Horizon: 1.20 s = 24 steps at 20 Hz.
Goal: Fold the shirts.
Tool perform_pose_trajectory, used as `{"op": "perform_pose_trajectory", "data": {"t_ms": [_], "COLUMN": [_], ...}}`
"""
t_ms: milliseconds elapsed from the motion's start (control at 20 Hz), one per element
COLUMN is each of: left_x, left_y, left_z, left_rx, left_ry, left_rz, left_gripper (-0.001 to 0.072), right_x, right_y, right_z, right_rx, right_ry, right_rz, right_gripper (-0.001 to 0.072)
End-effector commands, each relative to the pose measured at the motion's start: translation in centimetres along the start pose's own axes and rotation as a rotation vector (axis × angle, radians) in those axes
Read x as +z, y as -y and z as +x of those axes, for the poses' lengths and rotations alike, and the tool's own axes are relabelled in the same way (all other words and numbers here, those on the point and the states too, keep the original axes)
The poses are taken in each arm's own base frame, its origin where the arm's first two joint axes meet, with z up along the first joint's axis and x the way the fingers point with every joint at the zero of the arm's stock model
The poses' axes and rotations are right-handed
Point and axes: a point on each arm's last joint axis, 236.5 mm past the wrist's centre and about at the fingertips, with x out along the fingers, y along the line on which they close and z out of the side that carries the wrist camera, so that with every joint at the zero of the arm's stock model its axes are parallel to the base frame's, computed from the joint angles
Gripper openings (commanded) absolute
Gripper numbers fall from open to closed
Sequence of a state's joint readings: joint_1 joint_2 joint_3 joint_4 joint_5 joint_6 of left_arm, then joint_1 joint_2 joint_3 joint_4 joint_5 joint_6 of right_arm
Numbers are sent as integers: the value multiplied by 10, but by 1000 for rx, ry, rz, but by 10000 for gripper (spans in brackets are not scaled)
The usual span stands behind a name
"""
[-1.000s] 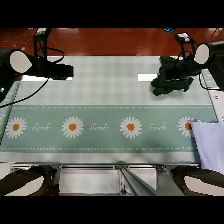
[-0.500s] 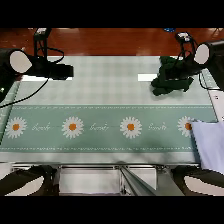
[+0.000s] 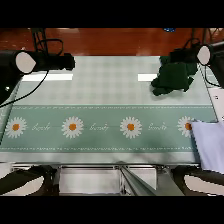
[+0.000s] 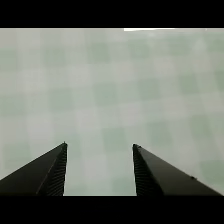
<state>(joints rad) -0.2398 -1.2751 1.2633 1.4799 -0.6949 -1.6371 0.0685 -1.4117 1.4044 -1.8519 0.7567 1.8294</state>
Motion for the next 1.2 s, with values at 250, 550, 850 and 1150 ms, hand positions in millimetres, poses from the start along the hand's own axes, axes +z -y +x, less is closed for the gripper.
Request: {"op": "perform_pose_trajectory", "data": {"t_ms": [250,550,850,1150], "left_x": [-10,-38,-73,-65], "left_y": [-37,-41,-62,-96], "left_z": [20,18,-6,-73], "left_rx": [69,79,127,183], "left_ry": [-32,-154,-355,-388], "left_rz": [-17,-24,-108,-153], "left_gripper": [508,508,506,505], "right_x": [-62,-126,-152,12], "right_y": [96,75,43,10], "right_z": [118,172,156,65], "right_rx": [-44,-2,144,352], "right_ry": [-164,-394,-535,-179], "right_rz": [315,251,182,243], "right_gripper": [412,412,27,27]}}
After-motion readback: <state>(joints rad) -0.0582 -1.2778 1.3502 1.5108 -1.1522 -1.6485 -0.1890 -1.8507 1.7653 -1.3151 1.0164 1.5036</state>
